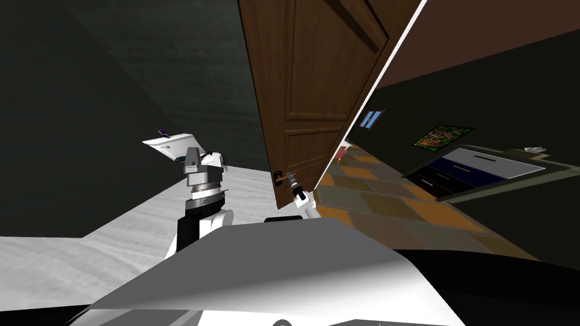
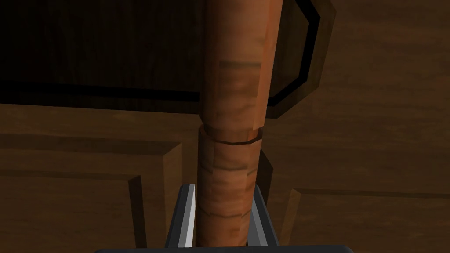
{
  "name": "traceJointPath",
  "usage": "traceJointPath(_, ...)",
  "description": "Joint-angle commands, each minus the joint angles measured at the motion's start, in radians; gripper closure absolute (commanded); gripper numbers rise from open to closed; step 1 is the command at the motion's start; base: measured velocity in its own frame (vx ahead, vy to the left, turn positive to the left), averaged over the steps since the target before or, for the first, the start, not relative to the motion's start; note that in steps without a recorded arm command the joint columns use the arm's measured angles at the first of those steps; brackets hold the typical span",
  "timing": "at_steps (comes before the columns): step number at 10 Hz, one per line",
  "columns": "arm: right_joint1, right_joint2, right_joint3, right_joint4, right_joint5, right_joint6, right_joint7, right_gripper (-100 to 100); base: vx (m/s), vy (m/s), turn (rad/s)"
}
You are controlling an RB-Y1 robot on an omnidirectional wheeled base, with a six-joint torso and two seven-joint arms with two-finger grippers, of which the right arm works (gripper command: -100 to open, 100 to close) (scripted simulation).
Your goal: Push the door open
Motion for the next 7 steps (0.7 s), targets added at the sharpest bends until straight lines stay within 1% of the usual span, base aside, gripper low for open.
traceJointPath(1, 0.000, 0.009, -0.020, 0.001, -0.005, -0.004, 0.005, 100, 0.082, 0.174, -0.077)
traceJointPath(4, -0.004, 0.034, -0.047, 0.006, -0.011, -0.004, 0.012, 100, 0.067, 0.156, -0.069)
traceJointPath(5, -0.001, 0.023, -0.051, 0.003, -0.011, -0.004, 0.011, 100, 0.031, 0.054, -0.054)
traceJointPath(6, -0.003, -0.001, -0.077, 0.004, -0.014, -0.004, 0.017, 100, 0.106, 0.104, -0.074)
traceJointPath(7, -0.003, -0.005, -0.082, 0.004, -0.015, -0.004, 0.019, 100, 0.128, 0.198, -0.083)
